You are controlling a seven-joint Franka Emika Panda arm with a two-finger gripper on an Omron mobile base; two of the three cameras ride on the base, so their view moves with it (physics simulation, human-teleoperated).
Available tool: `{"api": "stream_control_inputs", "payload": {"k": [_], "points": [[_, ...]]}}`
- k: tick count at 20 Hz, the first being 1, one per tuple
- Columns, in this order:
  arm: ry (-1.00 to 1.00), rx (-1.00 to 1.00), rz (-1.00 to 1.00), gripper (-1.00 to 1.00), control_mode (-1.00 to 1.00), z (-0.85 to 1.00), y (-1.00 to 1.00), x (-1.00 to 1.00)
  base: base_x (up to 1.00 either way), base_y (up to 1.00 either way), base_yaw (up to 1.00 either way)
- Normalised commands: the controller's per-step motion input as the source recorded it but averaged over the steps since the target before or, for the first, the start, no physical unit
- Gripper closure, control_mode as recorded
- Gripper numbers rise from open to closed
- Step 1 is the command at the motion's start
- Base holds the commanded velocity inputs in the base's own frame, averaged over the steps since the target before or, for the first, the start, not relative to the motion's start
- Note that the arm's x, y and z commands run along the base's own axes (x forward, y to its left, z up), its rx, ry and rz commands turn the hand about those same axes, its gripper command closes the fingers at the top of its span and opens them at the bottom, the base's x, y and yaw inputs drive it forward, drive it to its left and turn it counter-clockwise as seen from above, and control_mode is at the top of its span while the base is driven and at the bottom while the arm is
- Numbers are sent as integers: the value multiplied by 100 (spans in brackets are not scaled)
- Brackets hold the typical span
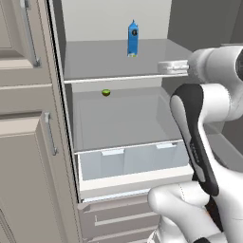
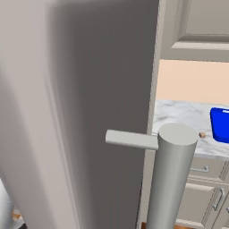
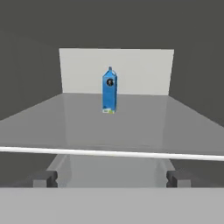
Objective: Take out the milk from the fridge and place it on the tray on the counter. Then take the sugar cube near the tray and place it in the tray.
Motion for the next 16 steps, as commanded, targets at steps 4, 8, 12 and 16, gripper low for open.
{"api": "stream_control_inputs", "payload": {"k": [4, 8, 12, 16], "points": [[-11, 0, 0, -100, -100, 63, 0, 14, 0, 0, 0], [-13, 0, 0, -100, -100, 49, 0, 26, 0, 0, 0], [-12, 0, 0, -100, -100, 14, 0, 34, 0, 0, 0], [-1, 0, 0, -100, -100, 0, 2, 39, 0, 0, 0]]}}
